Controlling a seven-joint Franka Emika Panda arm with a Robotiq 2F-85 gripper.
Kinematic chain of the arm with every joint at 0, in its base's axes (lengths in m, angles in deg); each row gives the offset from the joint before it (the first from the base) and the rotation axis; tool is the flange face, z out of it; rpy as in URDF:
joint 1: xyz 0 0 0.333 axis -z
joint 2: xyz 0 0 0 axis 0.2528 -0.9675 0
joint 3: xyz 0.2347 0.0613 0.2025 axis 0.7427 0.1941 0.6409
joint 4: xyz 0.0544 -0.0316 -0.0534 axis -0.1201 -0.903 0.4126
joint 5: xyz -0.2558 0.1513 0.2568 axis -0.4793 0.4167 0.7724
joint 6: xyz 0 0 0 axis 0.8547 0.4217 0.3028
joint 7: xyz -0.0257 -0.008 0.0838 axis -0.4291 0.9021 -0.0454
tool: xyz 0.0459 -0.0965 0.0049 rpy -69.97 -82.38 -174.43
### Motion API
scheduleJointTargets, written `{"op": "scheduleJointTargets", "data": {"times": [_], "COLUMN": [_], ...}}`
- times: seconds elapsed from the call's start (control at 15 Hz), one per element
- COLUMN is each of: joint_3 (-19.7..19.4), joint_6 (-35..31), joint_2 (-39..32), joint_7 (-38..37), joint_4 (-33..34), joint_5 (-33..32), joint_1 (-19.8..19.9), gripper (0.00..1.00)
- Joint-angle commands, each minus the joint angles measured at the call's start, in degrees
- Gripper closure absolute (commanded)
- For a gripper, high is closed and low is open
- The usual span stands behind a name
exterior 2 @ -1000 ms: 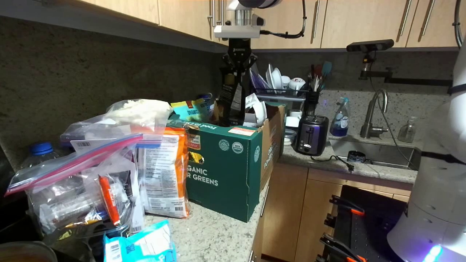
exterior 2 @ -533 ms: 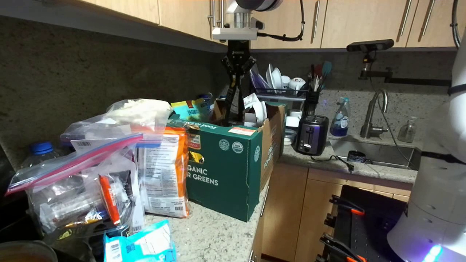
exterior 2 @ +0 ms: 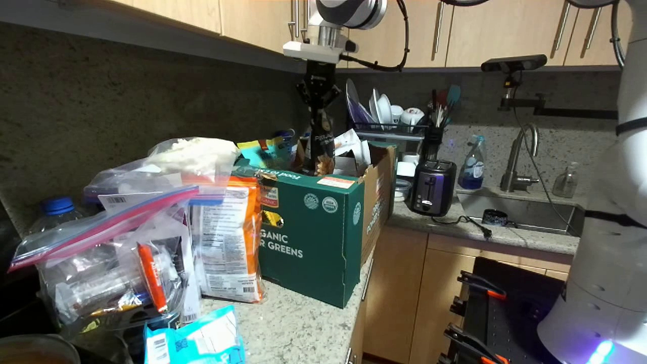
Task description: Put the bottle of water, the black and dark blue snack packs, the top plastic and the remaining snack pack in the box respectively
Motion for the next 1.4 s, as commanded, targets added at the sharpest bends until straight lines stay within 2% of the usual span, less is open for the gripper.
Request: {"op": "scheduleJointTargets", "data": {"times": [0.0, 0.4, 0.73, 1.07, 1.33], "joint_3": [-1.49, -3.65, -6.73, -9.94, -10.93], "joint_6": [-3.06, -7.19, -11.61, -13.49, -13.9], "joint_2": [-3.81, -9.7, -13.09, -14.93, -15.47], "joint_7": [-2.24, -5.43, -12.13, -19.07, -21.85], "joint_4": [4.74, 9.95, 12.92, 13.49, 12.02], "joint_5": [-0.33, -1.45, -5.46, -10.35, -10.77], "joint_1": [-0.87, -1.28, -2.21, -2.63, -2.3], "gripper": [0.99, 0.99, 0.99, 0.99, 0.99]}}
